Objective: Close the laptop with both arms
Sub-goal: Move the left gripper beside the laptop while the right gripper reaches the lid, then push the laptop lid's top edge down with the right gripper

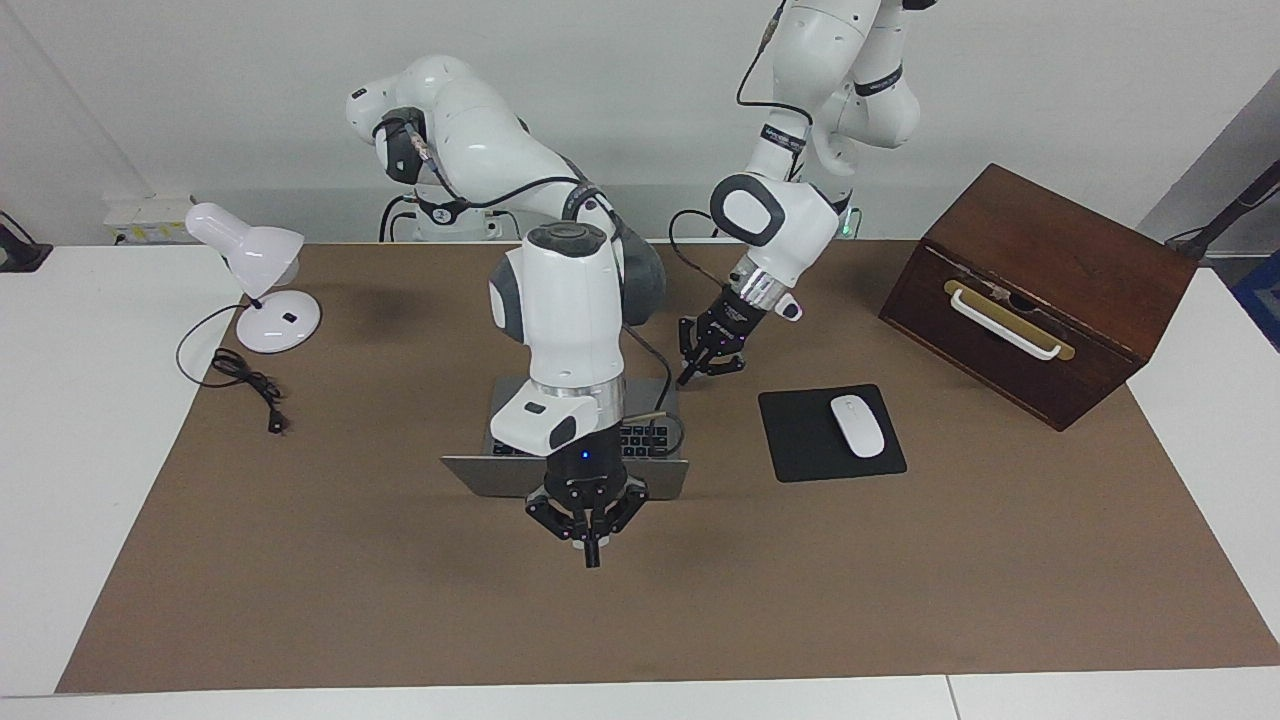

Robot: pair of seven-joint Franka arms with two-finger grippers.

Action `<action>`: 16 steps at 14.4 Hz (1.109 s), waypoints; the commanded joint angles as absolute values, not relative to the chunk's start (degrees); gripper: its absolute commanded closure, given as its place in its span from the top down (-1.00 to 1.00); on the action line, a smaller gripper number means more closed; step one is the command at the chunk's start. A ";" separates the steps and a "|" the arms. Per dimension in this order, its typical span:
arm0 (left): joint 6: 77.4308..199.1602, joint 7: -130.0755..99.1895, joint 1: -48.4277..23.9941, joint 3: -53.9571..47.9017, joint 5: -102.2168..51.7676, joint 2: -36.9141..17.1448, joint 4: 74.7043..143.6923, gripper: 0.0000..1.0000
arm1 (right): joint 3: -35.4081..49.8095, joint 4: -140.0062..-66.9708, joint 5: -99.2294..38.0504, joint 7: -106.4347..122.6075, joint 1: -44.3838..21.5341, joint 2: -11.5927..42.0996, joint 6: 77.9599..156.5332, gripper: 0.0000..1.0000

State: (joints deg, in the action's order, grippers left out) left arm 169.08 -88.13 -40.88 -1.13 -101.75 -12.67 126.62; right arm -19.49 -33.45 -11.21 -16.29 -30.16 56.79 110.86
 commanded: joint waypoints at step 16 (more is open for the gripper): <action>171.74 -88.51 -44.12 -1.23 -103.10 -17.14 124.37 -1.00 | -20.92 -32.17 -21.80 -13.89 -26.63 54.49 87.55 -1.00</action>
